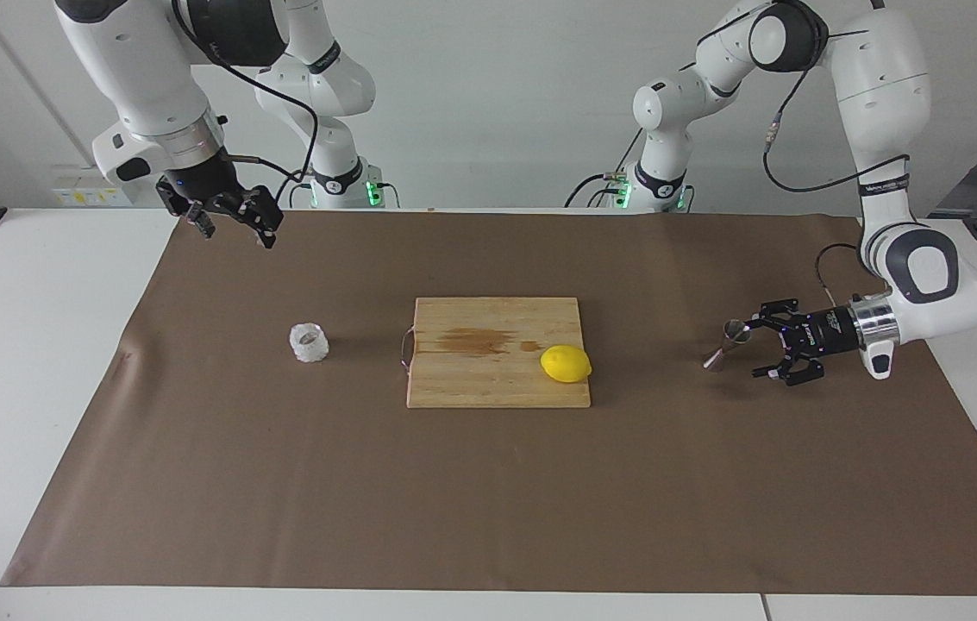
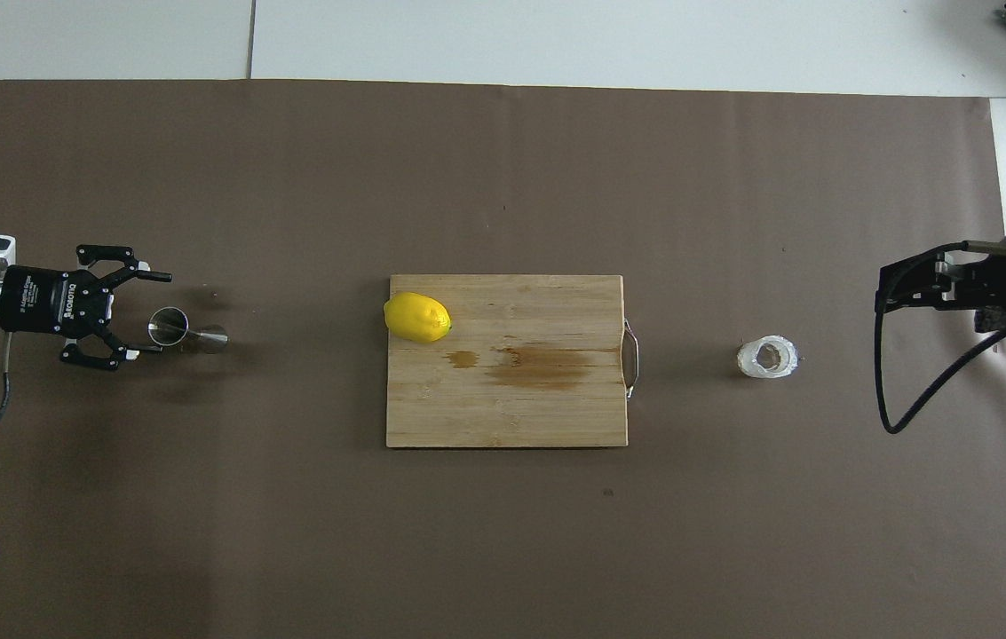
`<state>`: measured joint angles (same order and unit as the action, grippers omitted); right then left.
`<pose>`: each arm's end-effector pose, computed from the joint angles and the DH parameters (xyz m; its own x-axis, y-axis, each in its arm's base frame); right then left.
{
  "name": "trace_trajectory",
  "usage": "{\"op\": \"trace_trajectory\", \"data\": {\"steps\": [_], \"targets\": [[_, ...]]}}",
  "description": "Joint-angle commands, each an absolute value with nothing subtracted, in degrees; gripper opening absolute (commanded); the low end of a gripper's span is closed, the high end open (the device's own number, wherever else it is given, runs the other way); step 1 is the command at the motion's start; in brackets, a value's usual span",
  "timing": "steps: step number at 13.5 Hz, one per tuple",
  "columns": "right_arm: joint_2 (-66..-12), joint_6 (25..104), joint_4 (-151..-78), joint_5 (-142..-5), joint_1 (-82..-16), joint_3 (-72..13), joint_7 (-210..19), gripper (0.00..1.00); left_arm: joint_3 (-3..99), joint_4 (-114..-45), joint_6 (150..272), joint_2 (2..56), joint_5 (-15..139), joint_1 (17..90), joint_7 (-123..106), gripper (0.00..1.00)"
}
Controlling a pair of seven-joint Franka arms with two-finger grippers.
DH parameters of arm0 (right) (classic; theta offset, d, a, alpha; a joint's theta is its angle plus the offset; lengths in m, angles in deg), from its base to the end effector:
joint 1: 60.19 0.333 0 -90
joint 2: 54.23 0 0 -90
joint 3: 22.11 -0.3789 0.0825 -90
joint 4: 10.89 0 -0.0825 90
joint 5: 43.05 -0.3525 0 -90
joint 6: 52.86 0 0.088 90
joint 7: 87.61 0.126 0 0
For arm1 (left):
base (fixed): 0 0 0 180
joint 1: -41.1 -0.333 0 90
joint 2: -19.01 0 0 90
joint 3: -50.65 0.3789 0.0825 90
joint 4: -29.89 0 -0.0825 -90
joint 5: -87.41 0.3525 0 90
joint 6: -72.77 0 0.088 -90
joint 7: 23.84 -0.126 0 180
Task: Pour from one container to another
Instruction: 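Move the open left gripper toward the small steel cup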
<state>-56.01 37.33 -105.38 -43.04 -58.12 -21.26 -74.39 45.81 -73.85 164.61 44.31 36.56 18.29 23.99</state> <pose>0.5090 0.0107 0.6503 0.9772 -0.2079 -0.0429 -0.2077 -0.9781 0.0098 0.5845 0.0955 0.3683 0.0169 0.4835 -0.8752 0.9946 -0.0974 -0.0346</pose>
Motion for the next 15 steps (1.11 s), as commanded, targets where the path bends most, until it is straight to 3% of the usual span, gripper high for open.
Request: {"op": "trace_trajectory", "data": {"steps": [1,15], "targets": [[-57.04,37.66,-106.42,-43.14,-58.26,-21.40,-73.72,1.00,46.43,-76.11,162.59,41.42,35.91,18.51,25.29,1.00],[-57.04,37.66,-106.42,-43.14,-58.26,-21.40,-73.72,1.00,46.70,-78.75,163.47,40.54,36.35,20.62,25.29,1.00]]}}
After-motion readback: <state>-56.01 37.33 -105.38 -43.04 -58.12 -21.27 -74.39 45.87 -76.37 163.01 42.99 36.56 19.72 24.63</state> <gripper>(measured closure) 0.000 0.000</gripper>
